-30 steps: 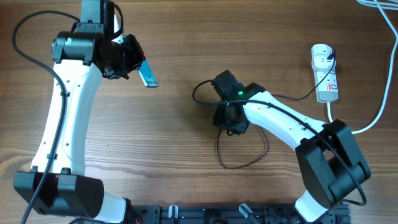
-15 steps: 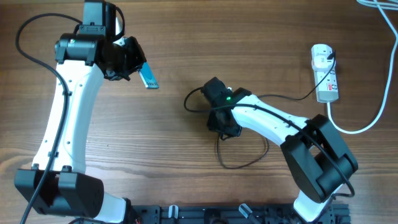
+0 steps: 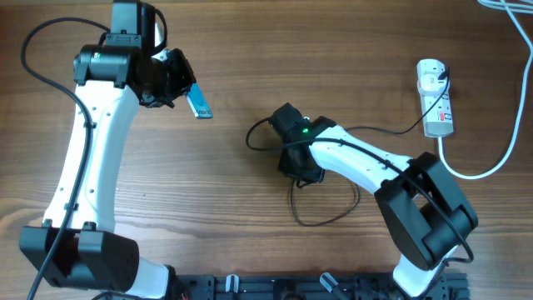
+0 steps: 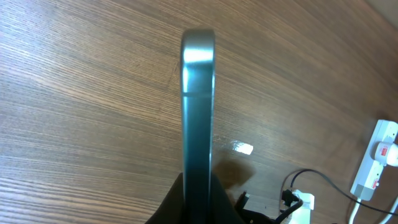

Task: Plug charger to phone and switch on socket
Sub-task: 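Grasp the black USB-C cable end with the right gripper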

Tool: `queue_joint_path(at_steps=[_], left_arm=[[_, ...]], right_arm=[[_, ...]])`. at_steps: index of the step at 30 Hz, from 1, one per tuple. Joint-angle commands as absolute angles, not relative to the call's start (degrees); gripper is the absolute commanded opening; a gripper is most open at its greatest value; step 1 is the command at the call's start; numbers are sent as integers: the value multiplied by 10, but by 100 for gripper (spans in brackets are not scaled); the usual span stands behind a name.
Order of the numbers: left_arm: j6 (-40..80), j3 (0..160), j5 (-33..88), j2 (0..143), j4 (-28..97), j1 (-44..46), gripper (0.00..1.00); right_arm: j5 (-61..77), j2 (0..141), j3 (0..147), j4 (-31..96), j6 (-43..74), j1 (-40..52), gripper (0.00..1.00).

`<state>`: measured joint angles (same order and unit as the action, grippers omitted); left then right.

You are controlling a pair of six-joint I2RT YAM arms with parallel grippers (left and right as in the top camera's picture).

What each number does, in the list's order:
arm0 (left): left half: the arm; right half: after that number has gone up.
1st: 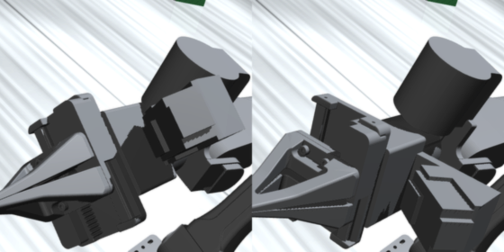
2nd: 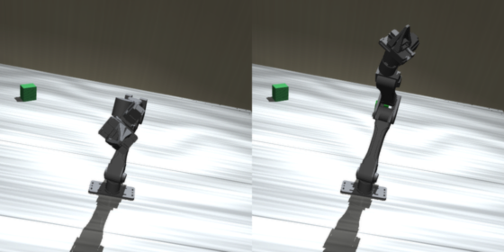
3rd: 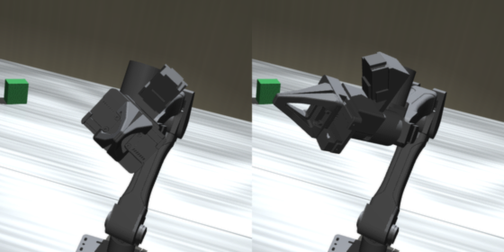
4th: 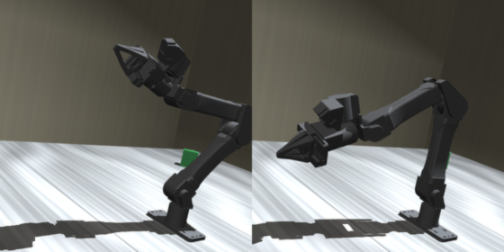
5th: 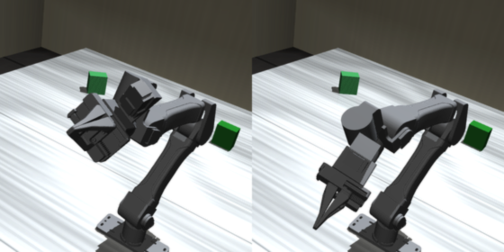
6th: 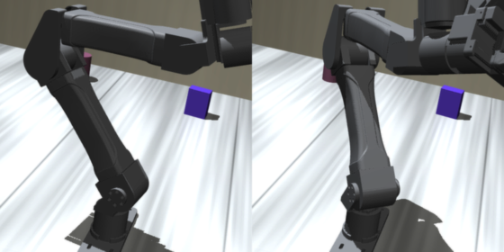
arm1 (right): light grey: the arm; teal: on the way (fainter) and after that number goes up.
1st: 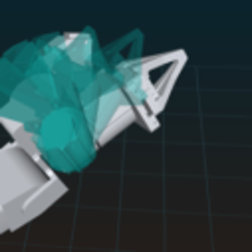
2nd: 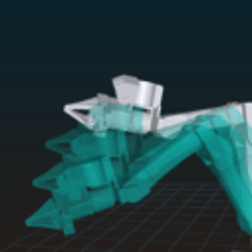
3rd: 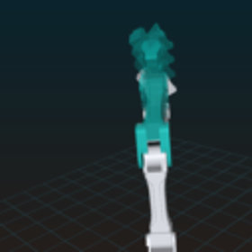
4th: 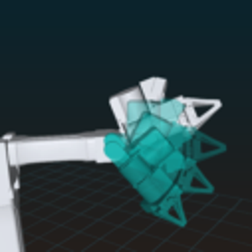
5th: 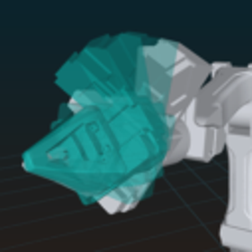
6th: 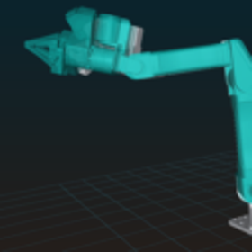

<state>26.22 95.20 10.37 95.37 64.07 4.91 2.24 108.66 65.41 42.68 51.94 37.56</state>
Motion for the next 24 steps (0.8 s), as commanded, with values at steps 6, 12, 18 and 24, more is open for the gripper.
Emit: queue_joint_path(at_steps=[6, 12, 18, 24], left_arm=[[258, 951, 111, 957, 637, 46, 4], [257, 951, 111, 957, 636, 46, 4], [257, 951, 111, 957, 637, 46, 4], [258, 951, 111, 957, 637, 46, 4]], right_arm=[[15, 1169, 642, 425, 495, 375, 22], [13, 1169, 646, 438, 495, 376, 18], [13, 1169, 646, 439, 495, 376, 16], [22, 1169, 646, 444, 495, 376, 24]])
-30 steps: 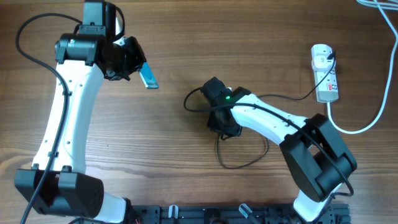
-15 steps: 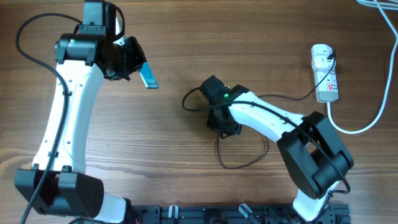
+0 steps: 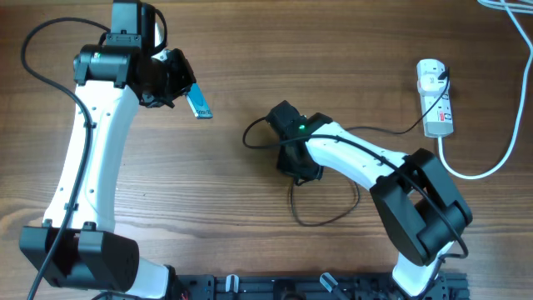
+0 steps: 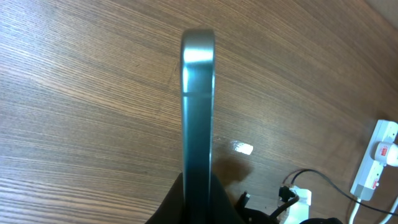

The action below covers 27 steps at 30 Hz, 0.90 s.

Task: Plug charger to phone and switch on socket
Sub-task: 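Grasp the black USB-C cable end with the right gripper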

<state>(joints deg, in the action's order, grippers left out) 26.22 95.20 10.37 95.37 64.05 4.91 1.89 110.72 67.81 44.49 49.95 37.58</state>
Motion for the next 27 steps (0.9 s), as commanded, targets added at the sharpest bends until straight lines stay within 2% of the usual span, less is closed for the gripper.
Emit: queue_joint_path(at_steps=[1, 4, 7, 10, 14, 18, 20, 27], left_arm=[[258, 951, 111, 957, 637, 46, 4], [258, 951, 111, 957, 637, 46, 4], [258, 951, 111, 957, 637, 46, 4], [258, 951, 111, 957, 639, 46, 4], [258, 951, 111, 957, 639, 46, 4], [258, 951, 111, 957, 639, 46, 4], [258, 951, 111, 957, 640, 46, 4], [258, 951, 111, 957, 640, 46, 4]], right_arm=[[24, 1169, 646, 446, 495, 376, 24], [24, 1169, 646, 452, 495, 376, 23], [24, 1169, 646, 457, 497, 376, 18], [26, 1169, 646, 458, 497, 376, 18], [32, 1169, 646, 462, 495, 376, 26], [35, 1169, 645, 468, 497, 376, 24], [35, 1169, 645, 472, 500, 376, 20], [37, 1169, 645, 476, 499, 376, 18]])
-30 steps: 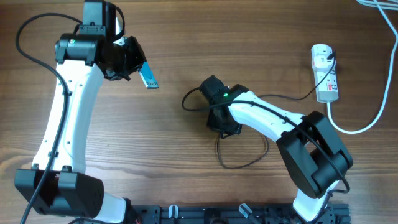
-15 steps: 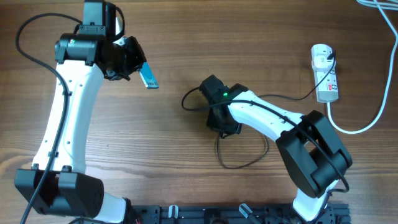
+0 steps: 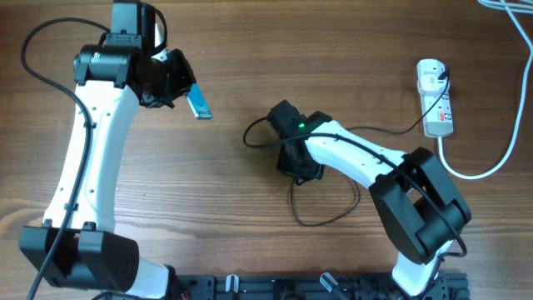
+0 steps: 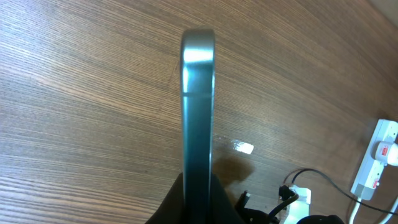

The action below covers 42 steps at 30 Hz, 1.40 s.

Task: Plug charger to phone and switch on socket
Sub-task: 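Grasp the black USB-C cable end with the right gripper, then bring the cable plug up to the phone's bottom port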

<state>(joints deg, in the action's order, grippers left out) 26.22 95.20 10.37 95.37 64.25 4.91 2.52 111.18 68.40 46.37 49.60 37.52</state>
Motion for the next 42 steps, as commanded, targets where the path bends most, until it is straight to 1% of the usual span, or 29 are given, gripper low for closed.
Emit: queue_joint_path(at_steps=[1, 7, 8, 9, 11, 13, 16, 18, 20, 21, 25, 27, 29, 30, 34, 38, 40, 42], left_arm=[[258, 951, 111, 957, 640, 46, 4], [258, 951, 111, 957, 640, 46, 4], [258, 951, 111, 957, 640, 46, 4], [258, 951, 111, 957, 640, 46, 4], [258, 951, 112, 957, 641, 46, 4], [256, 951, 137, 957, 638, 46, 4], [193, 951, 231, 957, 613, 46, 4], [166, 951, 285, 957, 583, 46, 4], [164, 951, 343, 957, 532, 46, 4], [164, 951, 394, 957, 499, 46, 4], [165, 951, 541, 957, 395, 46, 4], [165, 951, 557, 957, 379, 46, 4], [162, 951, 573, 957, 384, 48, 4], [143, 951, 594, 957, 390, 51, 4], [63, 951, 588, 957, 445, 83, 4], [62, 951, 575, 957, 449, 115, 4], [65, 951, 504, 957, 456, 127, 4], [87, 951, 505, 957, 457, 128, 4]], right_arm=[[37, 1169, 645, 476, 499, 376, 17], [34, 1169, 645, 474, 499, 376, 12], [34, 1169, 645, 471, 499, 376, 10], [32, 1169, 647, 469, 495, 376, 5], [12, 1168, 662, 477, 488, 376, 4], [10, 1159, 676, 475, 462, 376, 4], [8, 1117, 688, 467, 434, 376, 4], [18, 1053, 688, 456, 403, 376, 4], [60, 976, 688, 450, 353, 376, 4], [82, 934, 688, 450, 323, 376, 4], [105, 822, 688, 460, 270, 392, 4], [104, 767, 688, 457, 269, 415, 4], [104, 745, 688, 453, 266, 425, 4], [104, 739, 688, 450, 254, 430, 4], [54, 736, 688, 446, 256, 442, 4], [45, 736, 688, 430, 257, 442, 5], [34, 736, 688, 420, 275, 442, 5], [34, 736, 688, 403, 274, 442, 5]])
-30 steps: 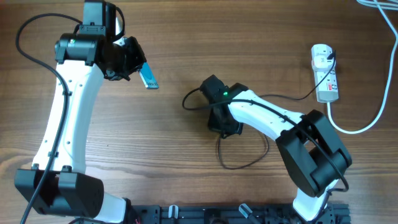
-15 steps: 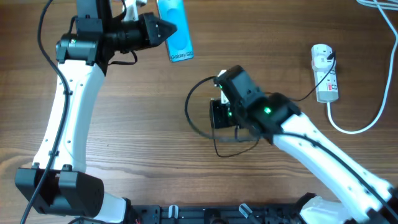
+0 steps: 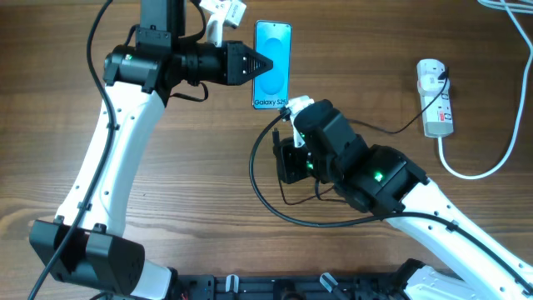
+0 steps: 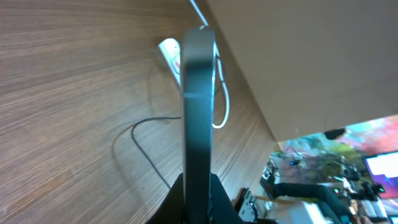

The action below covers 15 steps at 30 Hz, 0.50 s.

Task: Plug charger to phone and switch on socket
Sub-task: 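Bring the cable plug up to the phone's bottom port, then push the USB-C plug into the phone's port with the right gripper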

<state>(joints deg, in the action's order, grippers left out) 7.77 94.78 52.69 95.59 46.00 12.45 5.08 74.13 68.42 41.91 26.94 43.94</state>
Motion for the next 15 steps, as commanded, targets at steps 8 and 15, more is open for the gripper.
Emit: queue_joint_path(at_steps=[8, 15], left_arm=[[98, 951, 569, 957, 466, 128, 4], [90, 951, 596, 957, 465, 128, 4]], right_arm=[[46, 736, 688, 370, 281, 442, 5], [43, 736, 688, 362, 287, 442, 5]])
